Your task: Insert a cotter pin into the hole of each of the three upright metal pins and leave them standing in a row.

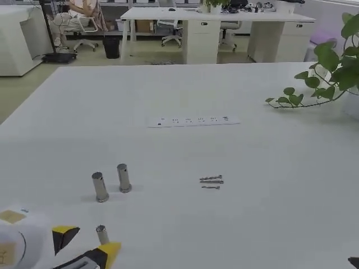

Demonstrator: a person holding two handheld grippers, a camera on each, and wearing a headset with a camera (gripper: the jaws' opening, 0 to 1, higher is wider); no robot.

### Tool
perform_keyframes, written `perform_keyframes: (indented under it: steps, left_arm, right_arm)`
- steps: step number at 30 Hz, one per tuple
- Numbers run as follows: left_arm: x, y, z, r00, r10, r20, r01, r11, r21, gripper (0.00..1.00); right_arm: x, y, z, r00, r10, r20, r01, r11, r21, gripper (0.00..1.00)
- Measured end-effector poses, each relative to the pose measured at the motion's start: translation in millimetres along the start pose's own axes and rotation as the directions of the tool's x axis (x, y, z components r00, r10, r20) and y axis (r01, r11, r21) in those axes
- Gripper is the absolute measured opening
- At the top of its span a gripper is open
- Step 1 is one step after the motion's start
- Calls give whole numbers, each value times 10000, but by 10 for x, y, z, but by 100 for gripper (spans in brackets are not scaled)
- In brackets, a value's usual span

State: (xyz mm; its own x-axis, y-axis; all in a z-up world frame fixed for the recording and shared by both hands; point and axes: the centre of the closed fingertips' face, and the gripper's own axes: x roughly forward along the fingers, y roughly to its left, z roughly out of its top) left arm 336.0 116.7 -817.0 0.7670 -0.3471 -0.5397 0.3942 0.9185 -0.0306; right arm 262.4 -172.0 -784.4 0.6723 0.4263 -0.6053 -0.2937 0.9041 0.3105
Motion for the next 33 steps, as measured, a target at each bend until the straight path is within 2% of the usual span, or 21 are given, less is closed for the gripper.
perform_keyframes:
  steps: [2,6,9,14,17,19,22,24,27,33]
  left_arm:
    - [-13,12,-22,9998,-195,40,195,9998,-30,50]
    - [-22,-8,-111,9981,-513,-330,510,9986,-102,59]
    - [-37,-62,-147,9942,-1039,-269,1030,9942,-311,63]
    - [-90,-80,-214,9900,-1372,-322,1360,9900,-384,73]
    - [-131,-107,-229,9874,-1551,-309,1538,9873,-398,79]
    - [-172,-118,-228,9863,-1592,-433,1586,9872,-151,84]
    - [-217,-110,-158,9863,-1636,-205,1634,9865,-76,93]
    - [-231,-110,-127,9842,-1768,-120,1764,9838,-310,100]
    - [-249,-114,-113,9820,-1886,-120,1881,9815,-355,100]
    - [-270,-100,-165,9814,-1901,-269,1887,9808,-495,100]
  right_arm:
    - [-8,-11,7,10000,-19,-10,19,10000,-38,96]
    - [-34,-85,76,9999,-136,12,136,9996,-257,96]
    - [-49,-152,134,9996,-266,-5,265,9985,-484,96]
    - [-56,-215,263,9992,-390,95,396,9961,-785,96]
    - [-34,-200,336,9994,-322,143,334,9947,-973,96]
    - [-12,-187,378,9996,-281,77,288,9922,-1209,96]
    - [28,-171,445,9998,-201,21,202,9884,-1502,96]
    - [63,-155,486,9999,-108,-110,87,9841,-1776,96]
    - [111,-146,554,9996,-75,-287,9,9746,-2239,96]
    - [222,-110,675,9975,6,-711,-226,9507,-3093,96]
